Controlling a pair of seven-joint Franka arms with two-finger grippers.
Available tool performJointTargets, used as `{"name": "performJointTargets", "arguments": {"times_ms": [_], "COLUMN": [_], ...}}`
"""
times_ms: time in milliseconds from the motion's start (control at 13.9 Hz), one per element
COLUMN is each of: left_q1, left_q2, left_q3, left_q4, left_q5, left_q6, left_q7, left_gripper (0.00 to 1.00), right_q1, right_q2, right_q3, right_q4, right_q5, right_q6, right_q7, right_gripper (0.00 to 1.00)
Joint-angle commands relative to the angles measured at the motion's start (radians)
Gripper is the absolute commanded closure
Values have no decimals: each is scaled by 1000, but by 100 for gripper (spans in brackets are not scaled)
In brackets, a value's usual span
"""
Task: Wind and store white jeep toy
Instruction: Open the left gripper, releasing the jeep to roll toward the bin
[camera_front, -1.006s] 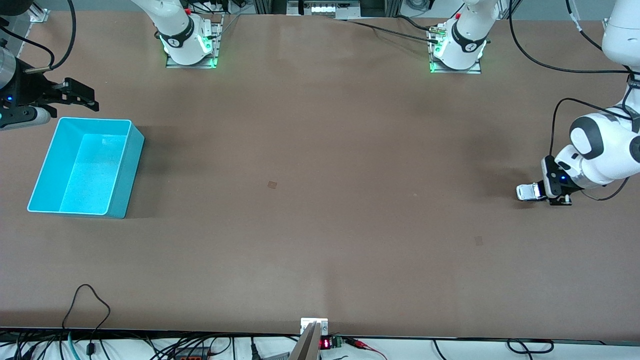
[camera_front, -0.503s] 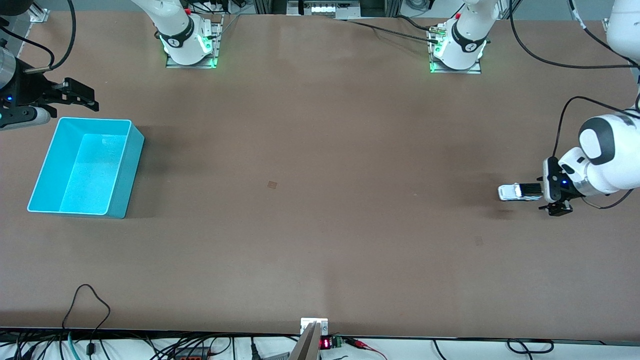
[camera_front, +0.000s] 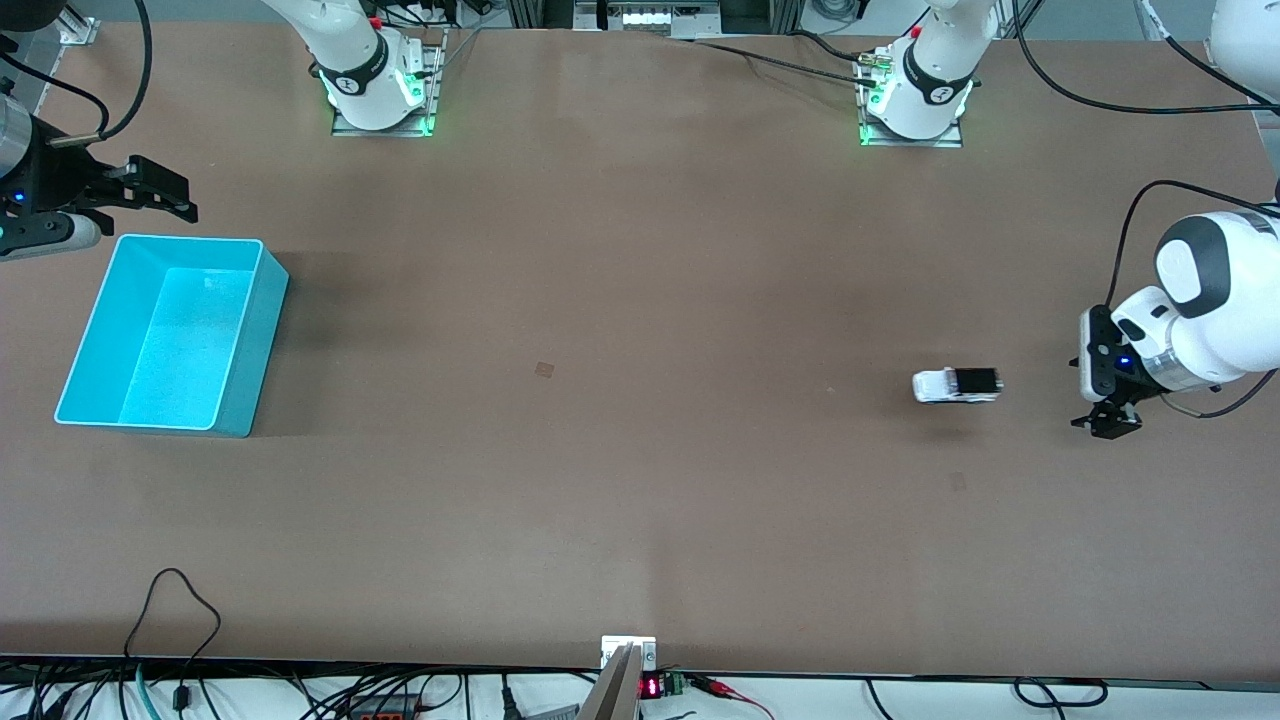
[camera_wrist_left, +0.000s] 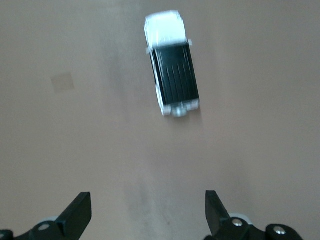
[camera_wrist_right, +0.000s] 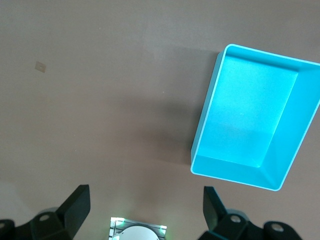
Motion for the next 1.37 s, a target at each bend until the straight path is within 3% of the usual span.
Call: {"name": "performJointTargets", "arguments": {"times_ms": [0,287,647,1006,1293], "left_q1": [-46,-138,-227,-251,-362], "left_q2": [-57,-109,-161,-172,-181], "left_q3": [-9,-7,-6,9,123], "left_q4": [-15,-26,-25,17,40], "left_q5": [-4,-35,-45,-61,-64], "left_q6": [-29,-48,-97,-95,-95], "left_q7": [11,-113,-502,-932,-1258], "left_gripper": [0,0,0,0,0], "right_q1": [4,4,4,0,-2], "right_q2": [-16,-16,-15,4,17], "right_q3": [-1,-1,-1,-3,-3], "right_q4": [-14,-13,-13,0,7], "right_q5": [-12,-12,-12,-10,-12], "right_q6": [2,5,4,7,8], "right_q7": [11,9,9,-2,-3], "right_gripper": [0,0,0,0,0]}}
